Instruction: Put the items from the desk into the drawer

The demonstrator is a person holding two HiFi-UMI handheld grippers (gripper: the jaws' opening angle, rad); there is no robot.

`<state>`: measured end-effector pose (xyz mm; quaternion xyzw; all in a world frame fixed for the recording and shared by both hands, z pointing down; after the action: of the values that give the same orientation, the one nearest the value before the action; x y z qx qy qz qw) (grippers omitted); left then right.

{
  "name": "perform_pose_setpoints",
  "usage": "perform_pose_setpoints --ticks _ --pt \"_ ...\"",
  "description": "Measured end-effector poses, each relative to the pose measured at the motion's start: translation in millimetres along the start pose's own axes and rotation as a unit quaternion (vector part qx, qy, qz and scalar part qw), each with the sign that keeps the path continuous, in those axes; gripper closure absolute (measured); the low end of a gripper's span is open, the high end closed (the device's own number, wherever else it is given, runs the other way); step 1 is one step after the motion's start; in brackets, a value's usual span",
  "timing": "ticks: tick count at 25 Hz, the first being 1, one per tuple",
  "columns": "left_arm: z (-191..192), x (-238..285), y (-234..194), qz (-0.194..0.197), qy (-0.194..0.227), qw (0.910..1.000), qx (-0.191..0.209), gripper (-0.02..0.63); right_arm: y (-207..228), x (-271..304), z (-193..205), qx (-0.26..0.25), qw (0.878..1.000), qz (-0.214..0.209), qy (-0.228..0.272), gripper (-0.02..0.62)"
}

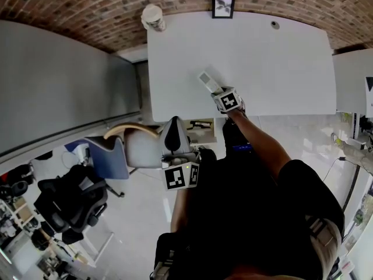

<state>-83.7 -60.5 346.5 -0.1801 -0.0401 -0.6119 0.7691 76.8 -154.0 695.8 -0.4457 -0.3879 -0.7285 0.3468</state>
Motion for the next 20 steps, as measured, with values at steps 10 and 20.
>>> perform_pose_setpoints --ticks 10,20 --pt "2.0 -29.9 -8.9 -0.010 0.013 0.9999 -0.001 0.591 -24.8 -23.9 -3.7 -0.039 0.999 0.007 0.025 0.376" --pt "10.4 -74.2 -31.1 -0.028 0.023 0.9993 -0.005 0.591 -91.0 -32.6 9.9 -0.079 0.996 -0.030 0.037 0.376"
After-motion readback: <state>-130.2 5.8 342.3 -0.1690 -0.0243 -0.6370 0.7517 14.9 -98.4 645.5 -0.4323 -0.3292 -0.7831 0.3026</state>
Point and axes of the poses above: the fingertips, and each gripper's own axes: x forward along the fingers, y to its right, z out of its underside, the point moved 2 cm from there along -x, backward along the fingers, and after that the axes turned 10 degrees about -y, right-handed, at the moved point
